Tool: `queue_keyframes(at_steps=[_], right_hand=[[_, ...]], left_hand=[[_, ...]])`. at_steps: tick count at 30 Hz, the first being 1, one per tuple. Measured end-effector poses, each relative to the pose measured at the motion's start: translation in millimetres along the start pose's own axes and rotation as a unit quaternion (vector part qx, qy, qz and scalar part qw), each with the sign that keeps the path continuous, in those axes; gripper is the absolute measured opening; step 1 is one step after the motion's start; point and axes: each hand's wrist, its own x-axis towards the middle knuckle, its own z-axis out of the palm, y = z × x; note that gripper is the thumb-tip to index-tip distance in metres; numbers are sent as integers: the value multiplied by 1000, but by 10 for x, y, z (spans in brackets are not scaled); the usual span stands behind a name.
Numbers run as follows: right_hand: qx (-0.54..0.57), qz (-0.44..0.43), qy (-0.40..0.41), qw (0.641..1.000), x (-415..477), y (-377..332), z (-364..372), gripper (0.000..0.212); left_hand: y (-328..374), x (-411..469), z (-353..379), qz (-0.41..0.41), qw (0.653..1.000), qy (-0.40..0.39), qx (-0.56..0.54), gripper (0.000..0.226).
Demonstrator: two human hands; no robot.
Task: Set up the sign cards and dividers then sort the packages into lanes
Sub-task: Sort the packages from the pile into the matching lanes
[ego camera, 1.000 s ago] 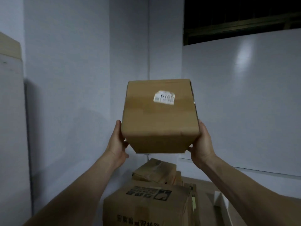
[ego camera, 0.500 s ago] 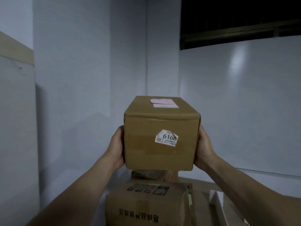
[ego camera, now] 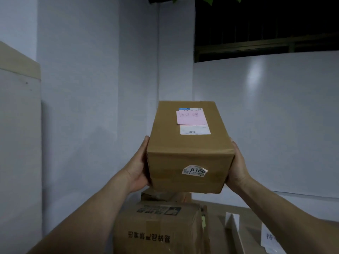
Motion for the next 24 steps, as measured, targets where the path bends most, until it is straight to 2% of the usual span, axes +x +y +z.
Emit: queue_keyframes(at_steps=[5,7,13,18,24], right_hand=[[50,43,20,998,-118,-137,-193,45],[66,50,22,996,-172,-210,-277,48],[70,36,29,996,-255,-379,-561,49],[49,14,43,998,-315,-520,-917,40],[20,41,64,997,-379,-806,-1563,45]], left_hand=[[-53,-19,201,25,1000,-12,5,43],[-107,3,266,35,999,-14,-5,39],[-264,118,561,17,998,-35,-39,43],[-397,198,986,7,997,-70,-45,62],[-668,319,1688,1,997,-76,-32,58]])
